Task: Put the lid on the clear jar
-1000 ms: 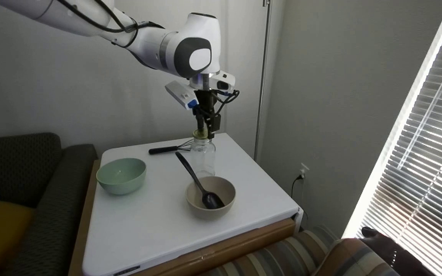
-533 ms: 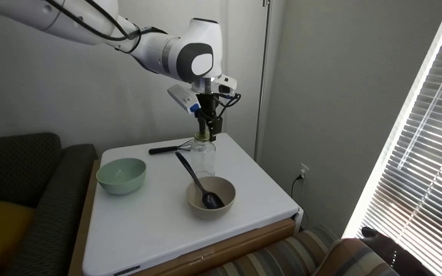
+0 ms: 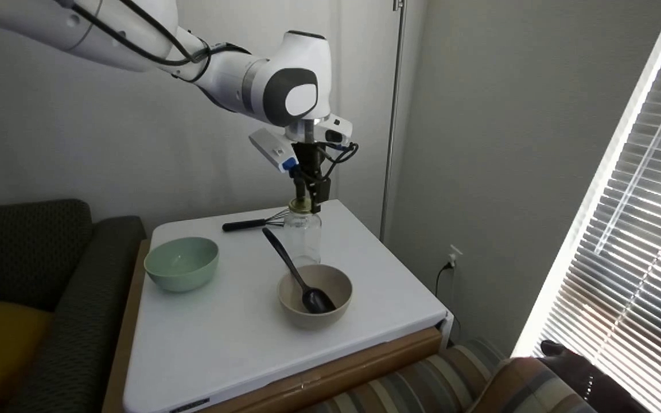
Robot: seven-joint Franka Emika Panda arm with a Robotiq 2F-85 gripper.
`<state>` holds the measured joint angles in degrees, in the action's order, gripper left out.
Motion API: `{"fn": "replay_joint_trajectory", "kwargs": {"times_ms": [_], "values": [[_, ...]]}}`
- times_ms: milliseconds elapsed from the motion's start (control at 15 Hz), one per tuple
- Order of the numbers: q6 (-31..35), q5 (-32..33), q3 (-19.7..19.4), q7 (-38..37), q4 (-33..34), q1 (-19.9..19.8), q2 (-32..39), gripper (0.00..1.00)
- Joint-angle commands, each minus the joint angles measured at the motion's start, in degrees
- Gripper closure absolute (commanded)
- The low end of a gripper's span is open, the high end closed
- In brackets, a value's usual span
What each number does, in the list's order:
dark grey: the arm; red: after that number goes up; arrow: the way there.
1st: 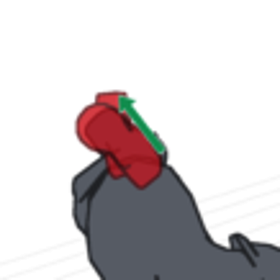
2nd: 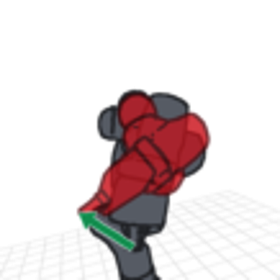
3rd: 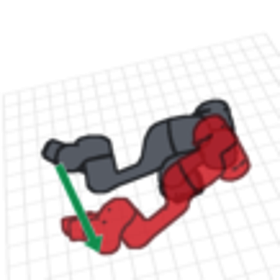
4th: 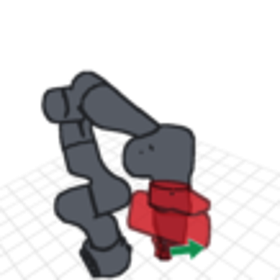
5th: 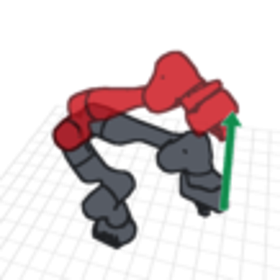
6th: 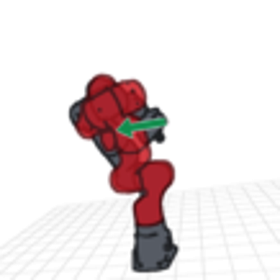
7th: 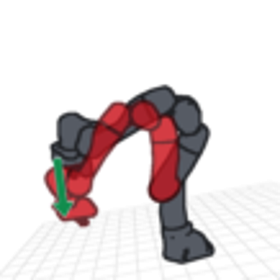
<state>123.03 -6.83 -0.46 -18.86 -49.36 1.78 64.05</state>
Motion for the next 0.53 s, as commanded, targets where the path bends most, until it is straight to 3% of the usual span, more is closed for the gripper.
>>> {"fn": "replay_joint_trajectory", "kwargs": {"times_ms": [0,67,200,467], "values": [[-1.10,-0.10,0.24,0.36,0.54,-0.08,0.84,0.50],[-0.76,0.09,0.05,0.24,0.11,0.08,0.51,0.07],[-0.33,0.54,-0.29,0.14,-1.53,0.58,-0.84,0.01],[0.70,2.91,-1.90,-0.40,-6.12,2.51,-5.20,0.00]]}}
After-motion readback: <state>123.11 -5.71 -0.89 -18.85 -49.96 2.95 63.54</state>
